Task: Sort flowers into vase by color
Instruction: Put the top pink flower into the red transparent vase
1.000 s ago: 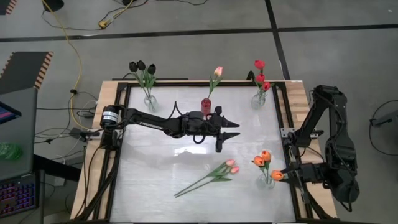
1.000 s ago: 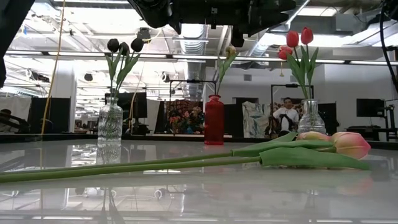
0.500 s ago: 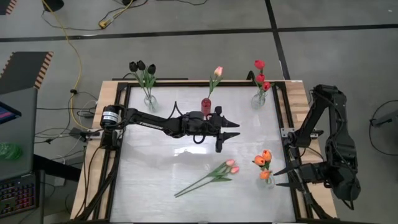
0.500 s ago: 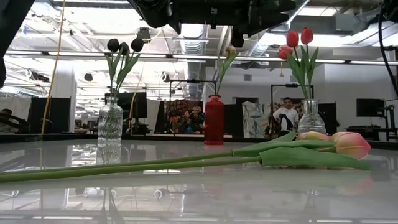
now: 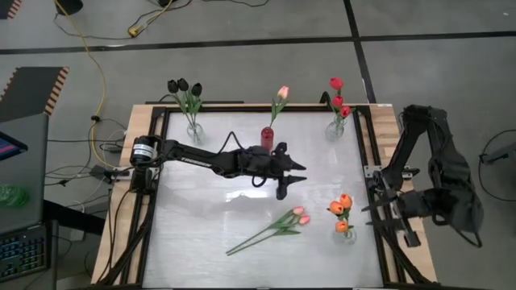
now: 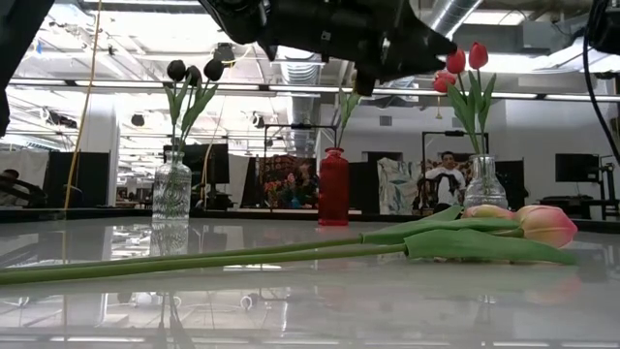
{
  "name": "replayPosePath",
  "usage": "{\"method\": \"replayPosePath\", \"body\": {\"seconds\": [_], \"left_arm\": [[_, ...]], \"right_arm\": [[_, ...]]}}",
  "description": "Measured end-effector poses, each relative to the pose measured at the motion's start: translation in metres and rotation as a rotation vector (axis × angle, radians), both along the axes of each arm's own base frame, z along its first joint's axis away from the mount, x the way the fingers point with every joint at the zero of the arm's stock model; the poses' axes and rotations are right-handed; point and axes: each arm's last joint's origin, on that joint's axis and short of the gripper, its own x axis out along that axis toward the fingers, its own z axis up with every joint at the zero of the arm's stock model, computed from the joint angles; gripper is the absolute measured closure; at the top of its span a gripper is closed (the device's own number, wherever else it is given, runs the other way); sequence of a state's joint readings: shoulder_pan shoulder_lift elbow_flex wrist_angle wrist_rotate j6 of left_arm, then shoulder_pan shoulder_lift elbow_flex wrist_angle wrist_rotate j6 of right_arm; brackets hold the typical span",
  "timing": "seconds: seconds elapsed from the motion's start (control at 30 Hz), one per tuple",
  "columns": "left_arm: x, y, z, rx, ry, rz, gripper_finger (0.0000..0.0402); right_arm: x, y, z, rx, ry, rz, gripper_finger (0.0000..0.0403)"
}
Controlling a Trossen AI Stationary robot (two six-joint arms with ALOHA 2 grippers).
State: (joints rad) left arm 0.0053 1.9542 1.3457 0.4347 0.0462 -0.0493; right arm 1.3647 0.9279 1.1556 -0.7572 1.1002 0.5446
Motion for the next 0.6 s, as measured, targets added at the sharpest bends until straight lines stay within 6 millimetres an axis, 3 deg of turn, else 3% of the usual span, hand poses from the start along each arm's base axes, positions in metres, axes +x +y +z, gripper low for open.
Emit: {"method": "replayPosePath", "body": {"seconds": [0.17, 0.6], "left_arm": [[-0.003, -0.005, -0.013, -0.028, 0.136, -0.023, 0.0257], [-0.014, -0.019, -0.035, -0.026, 0.396, -0.051, 0.0257]], "right_arm": [[0.004, -0.023, 0.009, -0.085, -0.060, -0.072, 0.0226], [0.017, -0.079, 0.017, -0.082, -0.078, -0.378, 0.0239]]}}
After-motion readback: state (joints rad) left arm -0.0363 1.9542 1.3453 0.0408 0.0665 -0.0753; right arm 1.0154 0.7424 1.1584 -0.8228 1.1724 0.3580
